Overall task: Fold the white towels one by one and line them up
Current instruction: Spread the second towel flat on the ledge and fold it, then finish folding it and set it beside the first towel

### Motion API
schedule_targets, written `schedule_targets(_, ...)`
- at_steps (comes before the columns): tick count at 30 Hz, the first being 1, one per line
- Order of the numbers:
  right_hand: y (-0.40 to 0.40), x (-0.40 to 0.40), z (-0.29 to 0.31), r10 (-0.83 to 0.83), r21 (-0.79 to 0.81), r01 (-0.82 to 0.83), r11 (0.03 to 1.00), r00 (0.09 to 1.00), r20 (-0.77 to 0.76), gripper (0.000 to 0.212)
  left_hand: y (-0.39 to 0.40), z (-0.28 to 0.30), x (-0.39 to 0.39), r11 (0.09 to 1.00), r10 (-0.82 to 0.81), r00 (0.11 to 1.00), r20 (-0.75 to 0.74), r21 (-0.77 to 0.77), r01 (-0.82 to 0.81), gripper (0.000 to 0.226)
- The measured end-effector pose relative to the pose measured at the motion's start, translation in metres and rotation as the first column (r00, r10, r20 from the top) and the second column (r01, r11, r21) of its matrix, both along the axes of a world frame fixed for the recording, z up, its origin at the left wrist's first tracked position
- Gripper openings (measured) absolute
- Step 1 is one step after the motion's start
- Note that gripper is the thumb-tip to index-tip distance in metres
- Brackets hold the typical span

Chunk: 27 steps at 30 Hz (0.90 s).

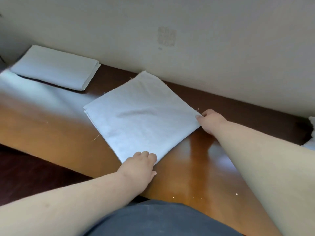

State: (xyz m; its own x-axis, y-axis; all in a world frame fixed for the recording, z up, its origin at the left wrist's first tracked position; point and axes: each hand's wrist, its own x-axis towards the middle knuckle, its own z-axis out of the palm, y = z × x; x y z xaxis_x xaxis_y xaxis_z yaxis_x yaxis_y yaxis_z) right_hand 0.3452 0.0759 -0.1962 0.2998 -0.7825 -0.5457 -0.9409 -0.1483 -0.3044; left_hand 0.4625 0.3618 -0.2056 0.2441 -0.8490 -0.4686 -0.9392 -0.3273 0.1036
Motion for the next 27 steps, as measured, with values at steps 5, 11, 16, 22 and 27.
schedule_targets(5, 0.013, -0.015, -0.002, 0.156, 0.000, -0.158, 0.987, 0.978, -0.140, 0.026, 0.028, 0.000, 0.012, 0.995, -0.033, 0.997, 0.073, 0.092, 0.026, 0.033)
schedule_targets(11, 0.091, -0.074, 0.008, 0.159, 0.119, -0.134, 0.984, 0.961, -0.225, 0.027, 0.069, 0.011, 0.065, 0.977, -0.134, 0.981, 0.138, 0.182, 0.108, 0.029)
schedule_targets(16, 0.167, -0.074, 0.009, -0.021, 0.143, 0.024, 0.989, 1.000, -0.024, 0.030, 0.089, 0.019, 0.113, 0.956, -0.245, 0.953, 0.180, 0.207, 0.207, 0.035)
schedule_targets(22, 0.229, -0.018, 0.018, 0.106, 0.217, -0.079, 0.973, 0.987, -0.117, 0.031, 0.105, 0.028, 0.173, 0.944, -0.305, 0.921, 0.242, 0.205, 0.259, 0.036)
schedule_targets(27, 0.257, 0.006, 0.031, 0.284, 0.303, -0.193, 0.933, 0.914, -0.291, 0.026, 0.119, 0.031, 0.206, 0.945, -0.300, 0.932, 0.202, 0.193, 0.263, 0.023)
